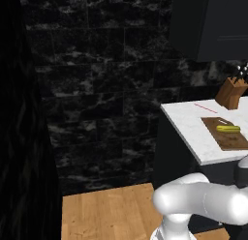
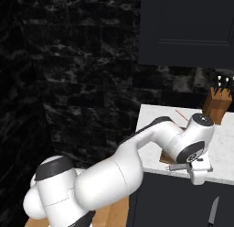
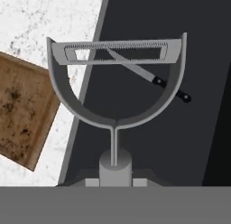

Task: Place the appropriate cutting tool for cutting the cucumber skin on the cutting board.

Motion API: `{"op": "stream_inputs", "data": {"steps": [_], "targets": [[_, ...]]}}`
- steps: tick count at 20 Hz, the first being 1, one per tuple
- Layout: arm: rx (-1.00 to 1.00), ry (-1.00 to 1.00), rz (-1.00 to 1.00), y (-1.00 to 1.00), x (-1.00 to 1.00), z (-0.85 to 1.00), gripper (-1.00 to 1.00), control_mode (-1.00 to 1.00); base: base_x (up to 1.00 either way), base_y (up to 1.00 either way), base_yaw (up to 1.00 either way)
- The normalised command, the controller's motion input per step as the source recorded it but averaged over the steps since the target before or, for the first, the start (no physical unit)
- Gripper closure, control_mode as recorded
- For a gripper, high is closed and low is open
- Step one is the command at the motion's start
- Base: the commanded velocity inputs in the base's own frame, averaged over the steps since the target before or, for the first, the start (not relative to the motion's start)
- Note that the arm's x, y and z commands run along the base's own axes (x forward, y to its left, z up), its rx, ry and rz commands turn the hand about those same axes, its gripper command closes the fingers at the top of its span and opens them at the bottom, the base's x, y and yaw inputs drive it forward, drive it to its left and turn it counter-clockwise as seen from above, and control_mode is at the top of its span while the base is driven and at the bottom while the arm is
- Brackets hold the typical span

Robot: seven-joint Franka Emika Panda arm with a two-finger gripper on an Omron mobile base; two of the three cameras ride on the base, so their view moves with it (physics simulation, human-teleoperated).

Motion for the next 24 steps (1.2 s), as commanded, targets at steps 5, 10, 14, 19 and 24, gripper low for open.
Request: {"op": "stream_inputs", "data": {"steps": [5,10,14,19,24], "targets": [[0.03,0.00,0.00,0.01,0.73,0.00,1.00,-1.00,0.00,0.00,0.00],[0.02,0.00,0.02,0.00,0.66,0.00,1.00,-1.00,0.00,0.00,0.00],[0.00,0.00,0.05,0.02,0.44,-0.13,1.00,-1.00,0.00,0.00,0.00],[0.00,0.00,0.06,0.06,0.42,-0.38,1.00,-1.00,0.00,0.00,0.00],[0.00,0.00,0.06,0.09,0.35,-0.42,1.00,-1.00,0.00,0.00,0.00]]}}
